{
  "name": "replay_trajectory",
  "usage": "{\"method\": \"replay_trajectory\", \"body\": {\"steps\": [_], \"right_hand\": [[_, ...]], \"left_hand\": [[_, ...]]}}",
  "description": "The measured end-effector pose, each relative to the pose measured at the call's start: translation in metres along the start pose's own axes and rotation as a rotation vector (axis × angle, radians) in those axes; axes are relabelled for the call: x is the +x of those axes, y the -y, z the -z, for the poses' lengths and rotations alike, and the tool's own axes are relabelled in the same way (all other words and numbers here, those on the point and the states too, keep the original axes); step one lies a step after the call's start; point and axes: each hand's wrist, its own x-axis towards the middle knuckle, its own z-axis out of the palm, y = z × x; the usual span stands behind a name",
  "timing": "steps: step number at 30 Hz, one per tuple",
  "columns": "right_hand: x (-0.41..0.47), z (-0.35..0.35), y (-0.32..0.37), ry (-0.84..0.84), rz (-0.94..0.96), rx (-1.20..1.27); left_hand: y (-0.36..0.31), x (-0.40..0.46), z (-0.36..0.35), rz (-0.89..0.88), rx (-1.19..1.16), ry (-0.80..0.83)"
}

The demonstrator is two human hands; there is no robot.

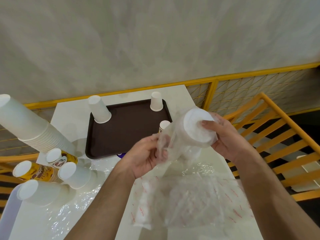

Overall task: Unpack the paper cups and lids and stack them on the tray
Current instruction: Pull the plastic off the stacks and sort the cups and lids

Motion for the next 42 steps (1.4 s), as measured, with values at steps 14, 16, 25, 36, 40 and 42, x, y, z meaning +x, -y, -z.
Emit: {"method": "replay_trajectory", "body": {"steps": [14,16,25,36,40,42], "right_hand": [[-0.005,-0.002,-0.011,0.052,0.127,-0.204],[-0.003,-0.004,-0.014,0.022,0.182,-0.262],[-0.001,-0.006,-0.009,0.142,0.151,-0.059],[-0.002,-0.018,-0.029,0.134,-0.062,-0.134],[0.003,-0.017,-0.031,-0.013,0.02,-0.133],[0.001,-0.011,-0.035,-0.017,0.001,-0.086]], "left_hand": [[0.001,0.004,-0.022,-0.069,0.453,-0.068],[0.003,0.006,-0.022,-0.067,0.478,-0.077],[0.007,0.008,-0.002,-0.318,0.247,0.058],[0.006,0.014,0.012,-0.309,0.21,-0.139],[0.004,0.011,0.021,-0.261,0.219,-0.152],[0.005,0.008,0.027,-0.24,0.234,-0.147]]}}
